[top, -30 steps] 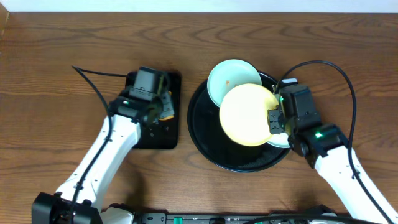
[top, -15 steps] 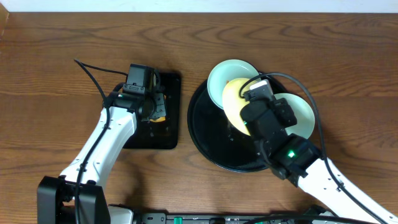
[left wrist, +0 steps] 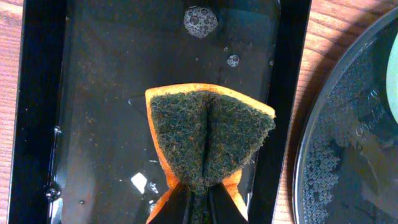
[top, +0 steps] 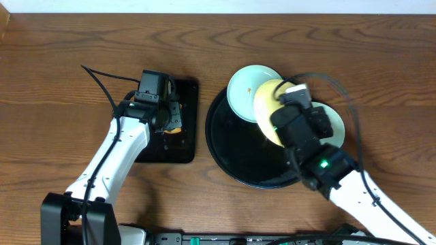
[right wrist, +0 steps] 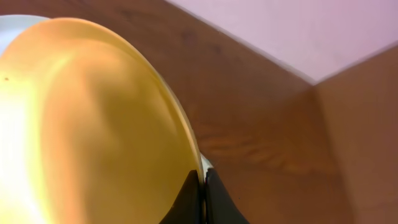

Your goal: Clean dirty plates on tray and stack at the side

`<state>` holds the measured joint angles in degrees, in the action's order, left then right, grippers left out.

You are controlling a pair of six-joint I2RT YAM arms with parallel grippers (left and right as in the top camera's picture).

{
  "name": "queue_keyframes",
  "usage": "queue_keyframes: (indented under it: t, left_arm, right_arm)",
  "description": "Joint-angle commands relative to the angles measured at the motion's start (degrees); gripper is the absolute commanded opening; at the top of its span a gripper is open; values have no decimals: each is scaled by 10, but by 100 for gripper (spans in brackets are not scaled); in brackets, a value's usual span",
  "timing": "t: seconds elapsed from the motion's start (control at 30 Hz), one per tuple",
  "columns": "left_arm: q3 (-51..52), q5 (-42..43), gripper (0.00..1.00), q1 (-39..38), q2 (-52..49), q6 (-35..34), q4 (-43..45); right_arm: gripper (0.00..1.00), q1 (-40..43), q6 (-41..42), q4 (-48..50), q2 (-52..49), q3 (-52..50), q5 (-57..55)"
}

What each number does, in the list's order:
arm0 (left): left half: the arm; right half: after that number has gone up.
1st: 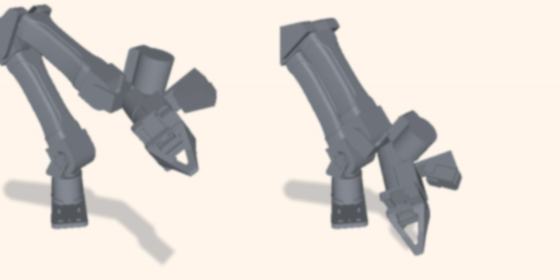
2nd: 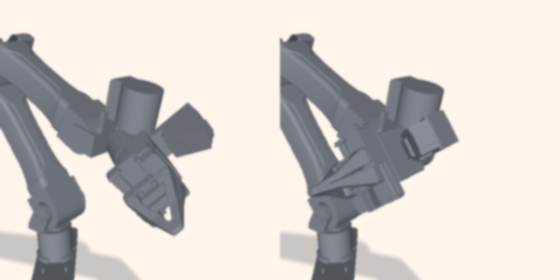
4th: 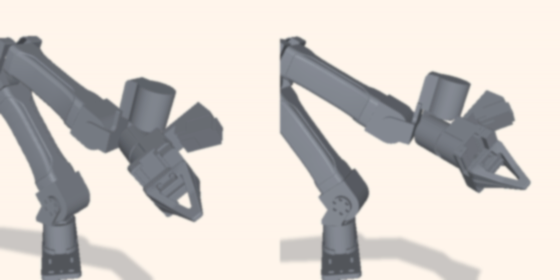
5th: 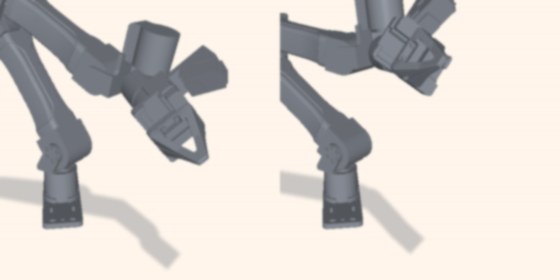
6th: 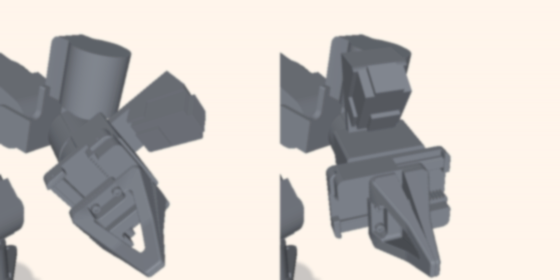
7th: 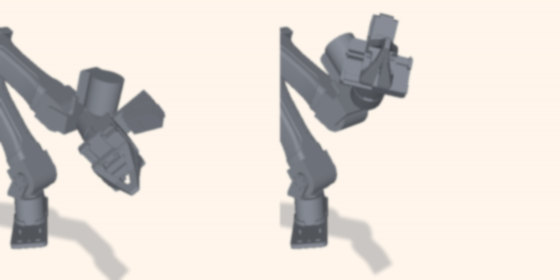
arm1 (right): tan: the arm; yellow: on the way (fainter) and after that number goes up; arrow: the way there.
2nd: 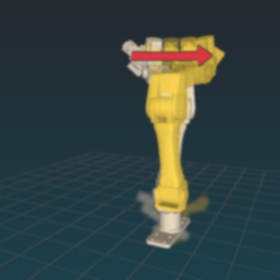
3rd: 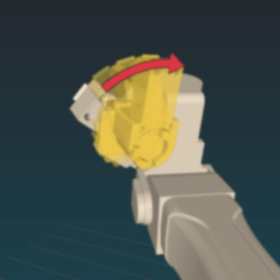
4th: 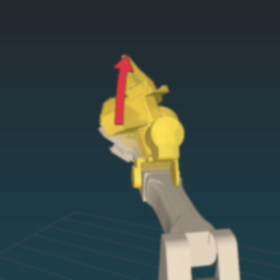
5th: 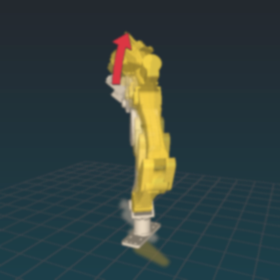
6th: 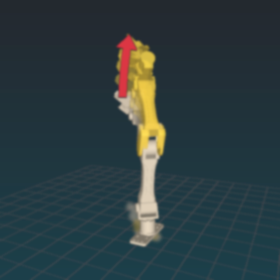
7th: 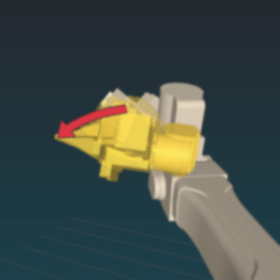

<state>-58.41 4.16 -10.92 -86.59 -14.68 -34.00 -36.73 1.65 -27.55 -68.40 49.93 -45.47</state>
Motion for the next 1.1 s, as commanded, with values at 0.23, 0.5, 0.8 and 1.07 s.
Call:
queue_keyframes:
  t: [0.23,0.5,0.8,1.07]
  left_arm:
    - [1,1,8,2,1,11,2]
    - [1,1,7,2,1,11,2]
    - [1,1,7,2,1,11,2]
    - [1,1,8,2,1,11,2]
  right_arm:
    - [1,282,163,-2,5,14,298]
    - [1,546,237,-4,4,14,405]
    - [1,719,236,-13,-61,13,414]
    - [1,730,162,28,-173,13,448]
